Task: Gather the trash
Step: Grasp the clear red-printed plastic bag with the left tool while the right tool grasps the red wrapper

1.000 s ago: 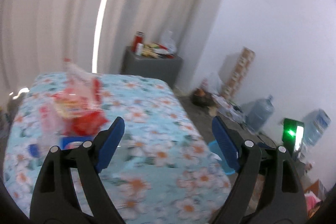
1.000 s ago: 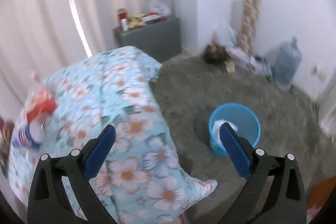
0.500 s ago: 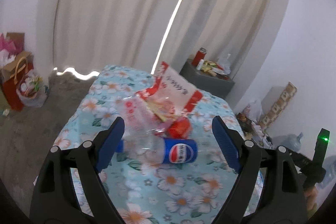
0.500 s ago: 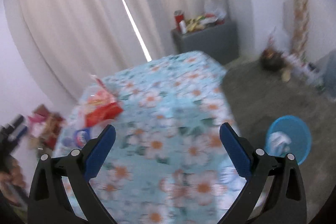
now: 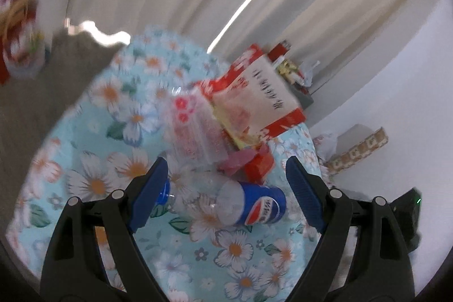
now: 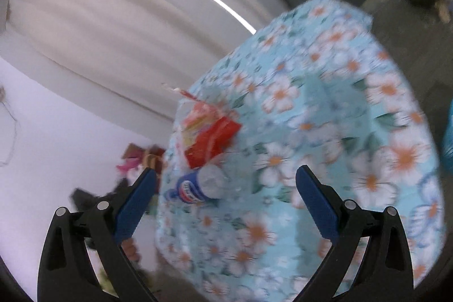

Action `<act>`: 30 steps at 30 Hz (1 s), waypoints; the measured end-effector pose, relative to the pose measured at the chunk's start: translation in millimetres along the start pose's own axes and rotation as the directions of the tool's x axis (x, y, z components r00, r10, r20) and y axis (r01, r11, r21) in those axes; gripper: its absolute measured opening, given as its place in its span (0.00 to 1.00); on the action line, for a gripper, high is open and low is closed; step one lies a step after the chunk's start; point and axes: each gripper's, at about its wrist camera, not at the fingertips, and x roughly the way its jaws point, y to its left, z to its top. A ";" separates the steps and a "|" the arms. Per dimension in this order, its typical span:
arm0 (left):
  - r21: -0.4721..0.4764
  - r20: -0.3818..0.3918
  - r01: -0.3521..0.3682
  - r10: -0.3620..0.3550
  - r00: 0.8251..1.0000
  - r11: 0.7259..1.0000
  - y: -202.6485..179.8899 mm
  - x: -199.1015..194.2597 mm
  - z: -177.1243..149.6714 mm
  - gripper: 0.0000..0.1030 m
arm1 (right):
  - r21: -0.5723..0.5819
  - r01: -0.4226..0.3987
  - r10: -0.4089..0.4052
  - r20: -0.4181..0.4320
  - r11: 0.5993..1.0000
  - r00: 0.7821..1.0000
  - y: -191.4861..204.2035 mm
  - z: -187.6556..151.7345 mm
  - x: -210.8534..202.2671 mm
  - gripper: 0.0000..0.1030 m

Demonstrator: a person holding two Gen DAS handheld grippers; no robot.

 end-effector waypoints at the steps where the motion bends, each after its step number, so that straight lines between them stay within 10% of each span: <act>1: -0.043 -0.022 0.009 -0.010 1.000 0.999 8.8 8.6 5.8 0.78 | 0.008 -0.009 0.009 -0.018 1.000 1.000 -0.9 3.8 6.3 0.90; 12: -0.307 -0.249 -0.006 -0.075 0.966 0.952 74.5 104.9 41.9 0.73 | 0.149 -0.081 0.116 -0.249 0.986 0.962 -15.7 49.8 101.3 0.75; 22: -0.264 -0.276 0.029 -0.104 0.956 0.964 74.5 122.8 45.4 0.61 | 0.278 -0.057 0.175 -0.422 0.959 0.890 -50.9 71.2 185.2 0.63; 30: -0.273 -0.282 0.070 -0.149 0.948 0.959 77.0 136.4 51.8 0.33 | 0.254 -0.092 0.211 -0.494 0.963 0.844 -37.8 68.6 204.6 0.59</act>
